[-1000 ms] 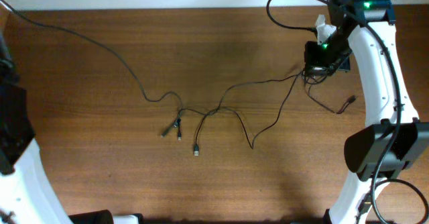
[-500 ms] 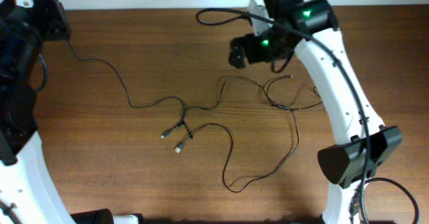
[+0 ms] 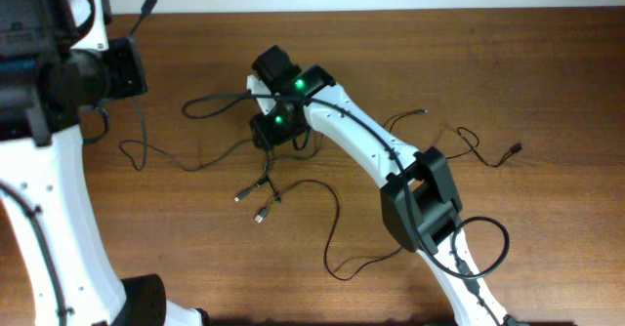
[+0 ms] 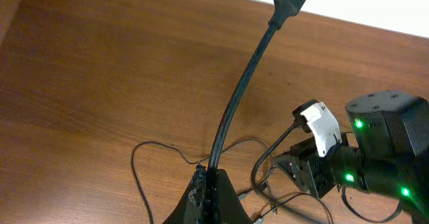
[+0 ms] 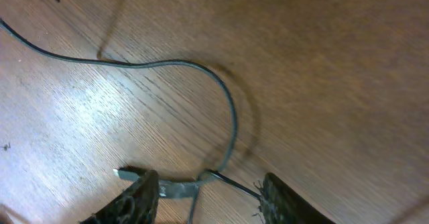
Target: Untangle cables
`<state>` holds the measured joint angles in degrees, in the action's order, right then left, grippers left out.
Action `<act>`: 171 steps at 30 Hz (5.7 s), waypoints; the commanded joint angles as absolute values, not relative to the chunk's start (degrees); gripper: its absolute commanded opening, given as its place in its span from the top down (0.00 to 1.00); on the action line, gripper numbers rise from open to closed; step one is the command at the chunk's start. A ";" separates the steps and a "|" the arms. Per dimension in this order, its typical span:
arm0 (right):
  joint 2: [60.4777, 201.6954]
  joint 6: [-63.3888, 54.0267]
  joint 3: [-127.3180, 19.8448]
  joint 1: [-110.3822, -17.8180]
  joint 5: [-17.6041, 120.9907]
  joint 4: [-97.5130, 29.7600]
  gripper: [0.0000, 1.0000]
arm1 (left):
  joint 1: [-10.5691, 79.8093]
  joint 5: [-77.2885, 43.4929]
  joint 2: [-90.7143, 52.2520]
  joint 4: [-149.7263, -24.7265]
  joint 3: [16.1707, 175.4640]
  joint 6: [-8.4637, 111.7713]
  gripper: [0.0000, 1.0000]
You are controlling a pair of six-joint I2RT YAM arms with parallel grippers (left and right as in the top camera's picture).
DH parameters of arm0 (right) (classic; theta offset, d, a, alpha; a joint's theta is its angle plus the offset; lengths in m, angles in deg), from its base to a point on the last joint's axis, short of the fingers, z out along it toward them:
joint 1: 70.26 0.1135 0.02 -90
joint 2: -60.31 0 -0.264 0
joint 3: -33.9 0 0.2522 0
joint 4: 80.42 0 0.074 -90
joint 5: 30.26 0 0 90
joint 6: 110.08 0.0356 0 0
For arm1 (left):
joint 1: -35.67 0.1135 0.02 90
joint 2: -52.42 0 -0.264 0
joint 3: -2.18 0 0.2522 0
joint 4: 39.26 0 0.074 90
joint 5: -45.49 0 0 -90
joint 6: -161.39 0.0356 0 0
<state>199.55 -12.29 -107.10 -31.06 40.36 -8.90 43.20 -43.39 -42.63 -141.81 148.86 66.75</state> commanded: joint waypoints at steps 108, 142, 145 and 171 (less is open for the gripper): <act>180.69 -4.88 -118.92 -61.49 33.69 18.50 0.01 | 36.47 -22.30 -53.97 -126.82 130.13 70.11 0.72; 180.69 -9.21 -118.66 -65.31 40.12 24.89 0.01 | 9.69 -51.83 -55.90 -99.89 96.89 38.27 1.00; 180.69 -9.18 -118.66 -65.31 41.21 24.89 0.01 | 10.15 -49.62 -45.51 -107.89 109.78 51.51 1.00; 180.69 -9.23 -118.60 -64.55 41.23 25.45 0.01 | 82.65 -68.94 -45.86 -118.36 126.61 38.27 1.00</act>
<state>180.91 -8.55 -118.68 -64.92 40.45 25.34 81.34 -58.93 -46.28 -116.00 126.26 48.76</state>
